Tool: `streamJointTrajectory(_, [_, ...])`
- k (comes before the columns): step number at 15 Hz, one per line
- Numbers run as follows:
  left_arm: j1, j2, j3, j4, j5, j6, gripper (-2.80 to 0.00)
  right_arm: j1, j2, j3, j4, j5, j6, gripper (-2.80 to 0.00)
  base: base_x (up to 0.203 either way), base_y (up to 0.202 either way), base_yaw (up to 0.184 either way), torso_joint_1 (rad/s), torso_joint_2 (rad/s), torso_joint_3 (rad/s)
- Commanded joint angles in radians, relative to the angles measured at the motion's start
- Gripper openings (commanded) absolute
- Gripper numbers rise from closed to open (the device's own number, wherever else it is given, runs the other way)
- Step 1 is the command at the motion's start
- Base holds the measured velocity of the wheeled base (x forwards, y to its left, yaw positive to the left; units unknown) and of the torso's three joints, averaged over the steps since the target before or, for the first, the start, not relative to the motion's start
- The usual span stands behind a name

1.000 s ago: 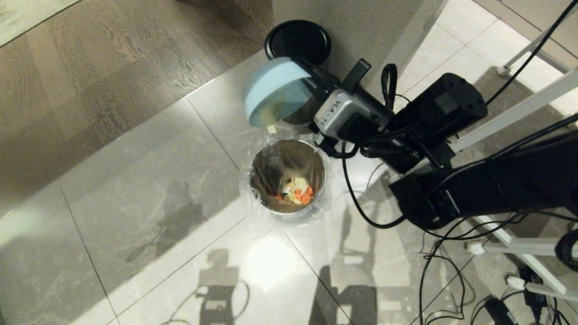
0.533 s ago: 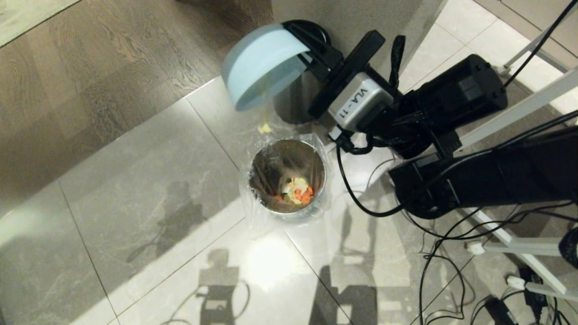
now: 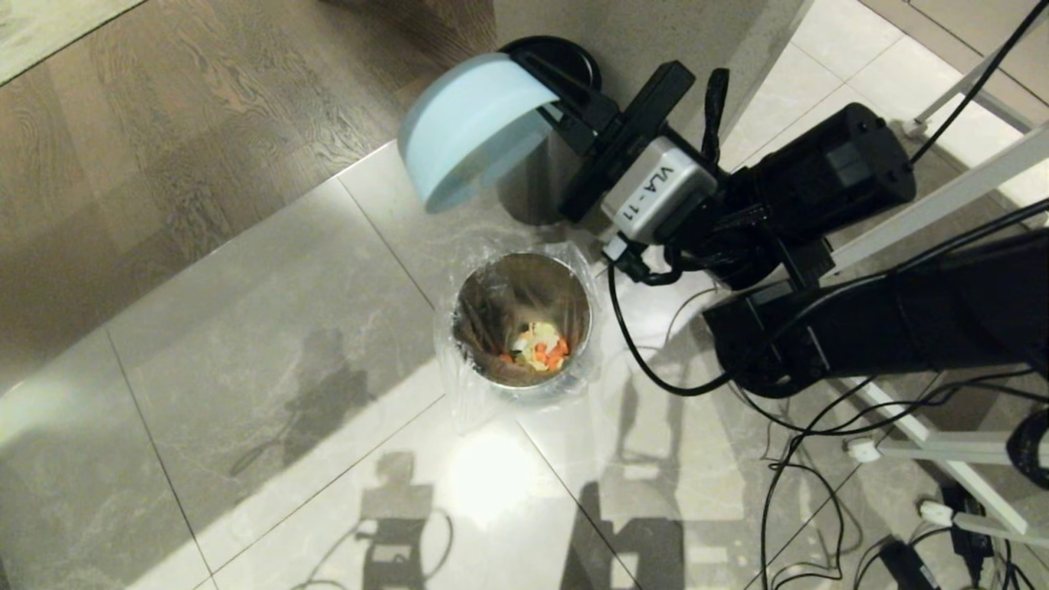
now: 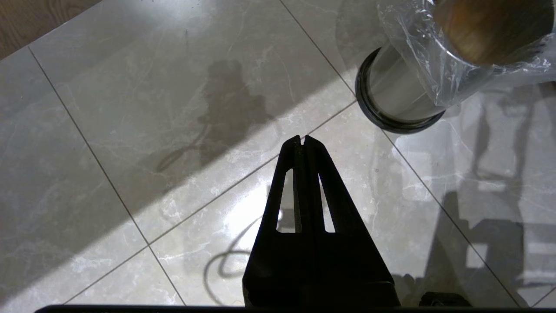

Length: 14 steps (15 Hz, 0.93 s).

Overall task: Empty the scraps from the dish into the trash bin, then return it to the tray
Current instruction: Pour the leftover food from the bowl into the trash can, then put the bowl back to the table

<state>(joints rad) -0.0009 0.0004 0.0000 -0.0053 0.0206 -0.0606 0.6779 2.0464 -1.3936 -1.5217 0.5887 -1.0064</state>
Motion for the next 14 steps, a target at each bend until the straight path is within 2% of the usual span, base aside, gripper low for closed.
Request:
streamJointTrajectory(1, [-0.001, 0.001, 0.000, -0.001, 0.001, -0.001, -2.80, 0.001, 0.009, 0.002, -0.048, -0.005, -0.006, -2.80, 0.000, 0.000, 0.000, 0.000, 0.00, 0.000])
streamJointTrajectory(3, [0.000, 0.001, 0.000, -0.001, 0.001, -0.001, -2.80, 0.002, 0.012, 0.006, -0.042, -0.048, 0.003, -2.80, 0.000, 0.000, 0.000, 0.000, 0.00, 0.000])
streamJointTrajectory(4, [0.001, 0.001, 0.000, -0.001, 0.001, -0.001, -2.80, 0.001, 0.013, 0.011, -0.036, -0.101, 0.028, -2.80, 0.000, 0.000, 0.000, 0.000, 0.00, 0.000])
streamJointTrajectory(6, [0.000, 0.001, 0.000, -0.001, 0.001, -0.001, -2.80, 0.001, 0.012, 0.022, -0.010, -0.265, 0.088, -2.80, 0.000, 0.000, 0.000, 0.000, 0.00, 0.000])
streamJointTrajectory(8, [-0.001, 0.001, 0.000, -0.001, 0.001, -0.001, -2.80, 0.002, 0.009, 0.026, 0.067, -0.421, 0.180, -2.80, 0.000, 0.000, 0.000, 0.000, 0.00, 0.000])
streamJointTrajectory(11, [-0.001, 0.001, 0.000, -0.001, 0.001, -0.001, -2.80, -0.002, -0.025, 0.062, 0.190, -0.609, 0.293, -2.80, 0.000, 0.000, 0.000, 0.000, 0.00, 0.000])
streamJointTrajectory(14, [-0.001, 0.001, 0.000, -0.001, 0.001, -0.001, -2.80, -0.009, -0.085, 0.165, 0.275, -0.776, 0.423, -2.80, 0.000, 0.000, 0.000, 0.000, 0.00, 0.000])
